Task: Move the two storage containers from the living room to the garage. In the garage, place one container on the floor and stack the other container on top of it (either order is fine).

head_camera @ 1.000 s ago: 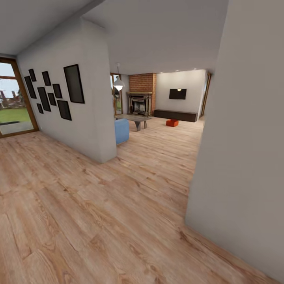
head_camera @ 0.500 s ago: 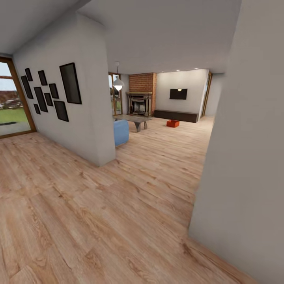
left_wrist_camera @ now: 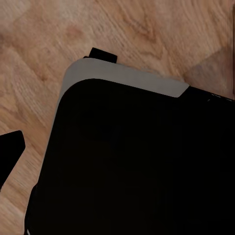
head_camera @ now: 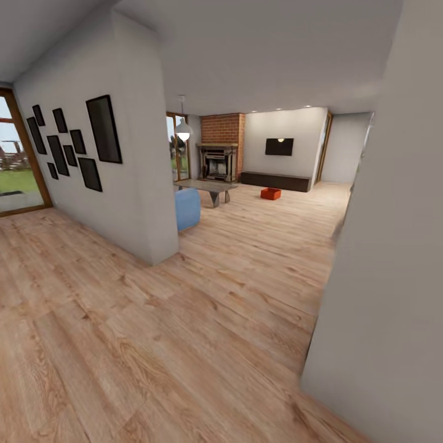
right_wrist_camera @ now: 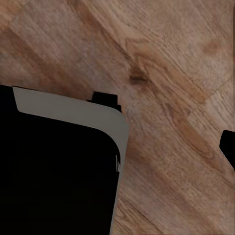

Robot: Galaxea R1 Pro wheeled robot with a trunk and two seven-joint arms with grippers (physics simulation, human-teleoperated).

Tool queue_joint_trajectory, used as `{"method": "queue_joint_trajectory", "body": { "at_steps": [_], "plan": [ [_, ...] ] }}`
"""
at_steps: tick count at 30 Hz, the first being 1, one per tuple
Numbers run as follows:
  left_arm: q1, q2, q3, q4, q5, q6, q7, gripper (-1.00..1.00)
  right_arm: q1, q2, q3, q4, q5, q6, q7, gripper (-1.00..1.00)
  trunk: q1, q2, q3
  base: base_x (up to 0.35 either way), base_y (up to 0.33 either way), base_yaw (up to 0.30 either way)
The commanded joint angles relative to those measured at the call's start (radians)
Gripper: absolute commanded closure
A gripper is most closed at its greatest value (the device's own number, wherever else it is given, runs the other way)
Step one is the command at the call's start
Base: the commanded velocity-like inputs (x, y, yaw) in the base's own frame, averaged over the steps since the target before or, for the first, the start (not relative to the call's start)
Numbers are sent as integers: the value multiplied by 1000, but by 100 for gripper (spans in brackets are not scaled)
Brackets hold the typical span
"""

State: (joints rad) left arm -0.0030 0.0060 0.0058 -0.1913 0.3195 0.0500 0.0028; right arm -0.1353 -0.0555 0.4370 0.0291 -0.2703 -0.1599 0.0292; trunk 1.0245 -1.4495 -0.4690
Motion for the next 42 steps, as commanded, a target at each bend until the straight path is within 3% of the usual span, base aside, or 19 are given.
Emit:
{"method": "queue_joint_trajectory", "body": {
  "at_steps": [1, 25, 28, 30, 32, 42],
  "plan": [
    [0, 0, 0, -2, 6, 5, 0, -100, -1, 1, 8, 3, -10, -6, 3, -100, 1, 0, -1, 322, 0, 0],
    [0, -1, 0, -2, 7, 5, 0, -100, -1, 1, 10, 3, -16, 5, 3, -100, 1, 0, -1, 322, 0, 0],
    [0, -1, 0, -2, 7, 5, 0, -100, -1, 1, 12, 3, -15, 43, 3, -100, 1, 0, -1, 322, 0, 0],
    [0, -1, 0, -2, 7, 5, 0, -100, -1, 0, 12, 3, -15, 155, 3, -100, 1, 0, -1, 322, 0, 0],
    [0, -1, 0, -2, 6, 5, 0, -100, -1, 0, 12, 3, -15, 214, 3, -100, 1, 0, -1, 322, 0, 0],
    [0, -1, 0, -2, 6, 5, 0, -100, -1, 0, 10, 3, -16, 254, 3, -100, 1, 0, -1, 322, 0, 0]
  ]
}}
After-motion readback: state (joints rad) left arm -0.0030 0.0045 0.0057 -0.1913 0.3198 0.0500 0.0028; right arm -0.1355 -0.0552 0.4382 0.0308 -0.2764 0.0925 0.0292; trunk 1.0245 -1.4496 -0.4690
